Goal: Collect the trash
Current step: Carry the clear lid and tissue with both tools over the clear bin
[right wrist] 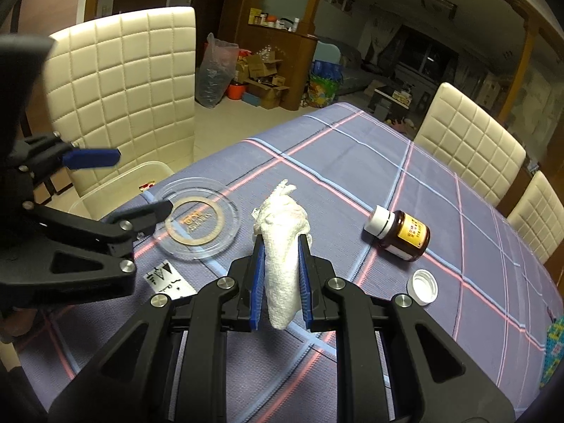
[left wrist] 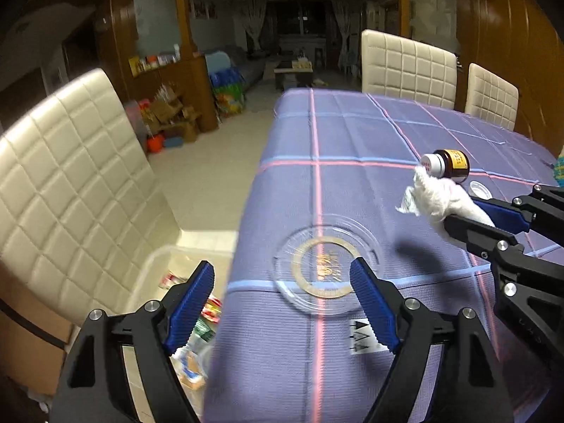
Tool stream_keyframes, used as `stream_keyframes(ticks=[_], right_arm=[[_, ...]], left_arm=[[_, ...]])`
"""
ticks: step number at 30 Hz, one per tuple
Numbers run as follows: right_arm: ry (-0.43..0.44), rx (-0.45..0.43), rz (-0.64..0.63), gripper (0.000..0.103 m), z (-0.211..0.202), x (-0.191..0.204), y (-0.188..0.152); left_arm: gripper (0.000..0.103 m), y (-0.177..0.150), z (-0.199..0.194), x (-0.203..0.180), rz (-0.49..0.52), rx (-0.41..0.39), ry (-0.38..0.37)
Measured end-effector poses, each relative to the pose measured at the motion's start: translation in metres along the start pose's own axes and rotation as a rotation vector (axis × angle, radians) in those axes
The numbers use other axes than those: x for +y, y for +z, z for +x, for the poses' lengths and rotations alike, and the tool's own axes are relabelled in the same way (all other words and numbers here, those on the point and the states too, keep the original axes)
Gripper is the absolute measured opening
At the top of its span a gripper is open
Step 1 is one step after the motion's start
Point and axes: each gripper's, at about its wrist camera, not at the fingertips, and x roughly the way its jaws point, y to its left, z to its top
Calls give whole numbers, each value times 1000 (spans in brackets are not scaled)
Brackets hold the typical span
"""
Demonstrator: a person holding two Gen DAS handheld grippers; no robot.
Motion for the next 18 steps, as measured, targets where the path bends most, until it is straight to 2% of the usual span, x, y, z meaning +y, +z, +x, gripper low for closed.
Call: stream_keyframes(ticks=[3,6,7,11,13,18], right_arm=[[0,-5,15,19,0,-5,-1],[-5,-2,39,19,3,-14,-3],[-6,5,51,19,4,-19,-4],[-5,17,76,19,7,-27,-7],[-5,17,76,19,7,-27,-9],[5,22,79,19,9,-27,-9]], left_arm=[[77,-2,6,-7,1,22,-68],[82,-3,6,-17,35,12,-86],[86,-3,8,-21,46,16,-85],[86,-2,23,-27,70,91,-99],[86,-1,31,-28,76,122,-57],[86,5,43,-15,9,159,-55]])
